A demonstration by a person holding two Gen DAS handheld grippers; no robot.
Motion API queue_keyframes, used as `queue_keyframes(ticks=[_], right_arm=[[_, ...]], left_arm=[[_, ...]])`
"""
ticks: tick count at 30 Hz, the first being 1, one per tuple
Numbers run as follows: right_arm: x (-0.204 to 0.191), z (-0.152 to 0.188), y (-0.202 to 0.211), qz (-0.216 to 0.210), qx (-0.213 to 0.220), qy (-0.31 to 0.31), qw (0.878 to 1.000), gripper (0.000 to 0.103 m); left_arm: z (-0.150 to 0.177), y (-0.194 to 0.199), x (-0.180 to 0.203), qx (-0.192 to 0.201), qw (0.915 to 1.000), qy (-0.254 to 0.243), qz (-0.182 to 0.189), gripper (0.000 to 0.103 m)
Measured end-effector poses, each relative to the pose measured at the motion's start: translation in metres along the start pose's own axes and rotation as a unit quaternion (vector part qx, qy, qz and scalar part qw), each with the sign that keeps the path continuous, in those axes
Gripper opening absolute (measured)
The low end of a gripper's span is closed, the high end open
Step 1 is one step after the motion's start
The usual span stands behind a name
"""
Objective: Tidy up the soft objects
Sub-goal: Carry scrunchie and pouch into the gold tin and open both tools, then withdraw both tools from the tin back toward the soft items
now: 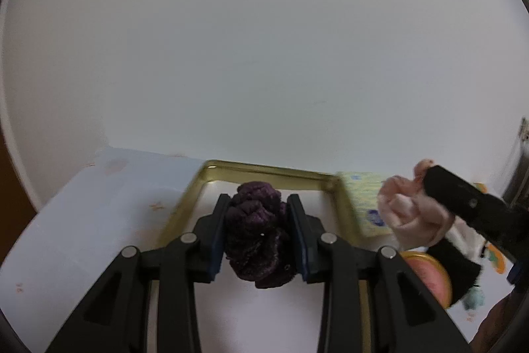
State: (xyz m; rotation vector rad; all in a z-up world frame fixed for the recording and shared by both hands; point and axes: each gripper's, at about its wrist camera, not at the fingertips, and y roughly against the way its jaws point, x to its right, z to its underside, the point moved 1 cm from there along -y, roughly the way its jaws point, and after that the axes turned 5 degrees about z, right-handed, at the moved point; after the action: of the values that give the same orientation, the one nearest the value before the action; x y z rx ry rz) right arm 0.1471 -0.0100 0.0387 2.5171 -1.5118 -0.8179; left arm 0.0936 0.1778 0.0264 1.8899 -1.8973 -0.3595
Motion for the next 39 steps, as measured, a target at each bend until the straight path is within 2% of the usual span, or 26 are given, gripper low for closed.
queue_keyframes(ticks=[3, 6, 9, 13, 17, 20, 22, 23, 24, 25, 26, 29, 31, 36, 39], right_arm=[[-0.012, 0.007, -0.025, 0.006, -0.018, 0.01, 1.0, 0.019], [-0.011, 0.012, -0.048, 0.006, -0.041, 0.013, 0.999, 0.019], [-0.011, 0.014, -0.067, 0.008, -0.061, 0.015, 0.998, 0.019], [-0.009, 0.019, -0.082, 0.004, -0.08, 0.021, 0.997, 0.019], [-0.017, 0.023, -0.081, -0.021, -0.087, 0.007, 0.996, 0.019], [-0.017, 0.022, -0.072, -0.034, -0.093, -0.003, 0.995, 0.027], [-0.016, 0.023, -0.065, -0.046, -0.091, -0.012, 0.995, 0.046], [-0.017, 0.021, -0.057, -0.051, -0.083, -0.014, 0.995, 0.052], [-0.018, 0.02, -0.052, -0.052, -0.073, -0.013, 0.996, 0.066], [-0.02, 0.018, -0.045, -0.054, -0.06, -0.011, 0.997, 0.075], [-0.02, 0.015, -0.033, -0.056, -0.044, -0.008, 0.997, 0.076], [-0.021, 0.009, -0.009, -0.045, -0.012, 0.004, 0.999, 0.076], [-0.021, 0.011, 0.004, -0.021, 0.013, 0.016, 1.0, 0.076], [-0.025, 0.021, 0.026, 0.043, 0.055, 0.071, 0.995, 0.076], [-0.027, 0.028, 0.037, 0.064, 0.064, 0.097, 0.991, 0.076]], left_arm=[[0.002, -0.004, -0.005, -0.005, 0.9993, -0.01, -0.037, 0.033], [0.005, -0.014, -0.011, -0.026, 0.9972, -0.02, -0.067, 0.033], [0.008, -0.02, -0.017, -0.047, 0.9961, -0.014, -0.073, 0.033], [0.007, -0.021, -0.018, -0.051, 0.9948, -0.017, -0.087, 0.033], [0.009, -0.022, -0.017, -0.059, 0.9935, -0.016, -0.096, 0.035], [0.013, -0.024, -0.016, -0.068, 0.9923, -0.014, -0.102, 0.038], [0.013, -0.024, -0.019, -0.068, 0.9921, -0.011, -0.105, 0.04], [0.013, -0.022, -0.017, -0.066, 0.9922, -0.008, -0.106, 0.046], [0.012, -0.02, -0.017, -0.061, 0.9919, -0.005, -0.111, 0.051], [0.012, -0.018, -0.017, -0.058, 0.9917, -0.002, -0.114, 0.064], [0.011, -0.017, -0.019, -0.054, 0.9916, 0.002, -0.118, 0.076], [0.009, -0.009, -0.02, -0.029, 0.9922, 0.011, -0.121, 0.096], [0.008, -0.005, -0.02, -0.019, 0.9919, 0.013, -0.125, 0.101], [0.01, -0.002, -0.014, -0.009, 0.9917, 0.005, -0.128, 0.102], [0.012, 0.0, -0.011, -0.001, 0.9919, 0.004, -0.127, 0.102]])
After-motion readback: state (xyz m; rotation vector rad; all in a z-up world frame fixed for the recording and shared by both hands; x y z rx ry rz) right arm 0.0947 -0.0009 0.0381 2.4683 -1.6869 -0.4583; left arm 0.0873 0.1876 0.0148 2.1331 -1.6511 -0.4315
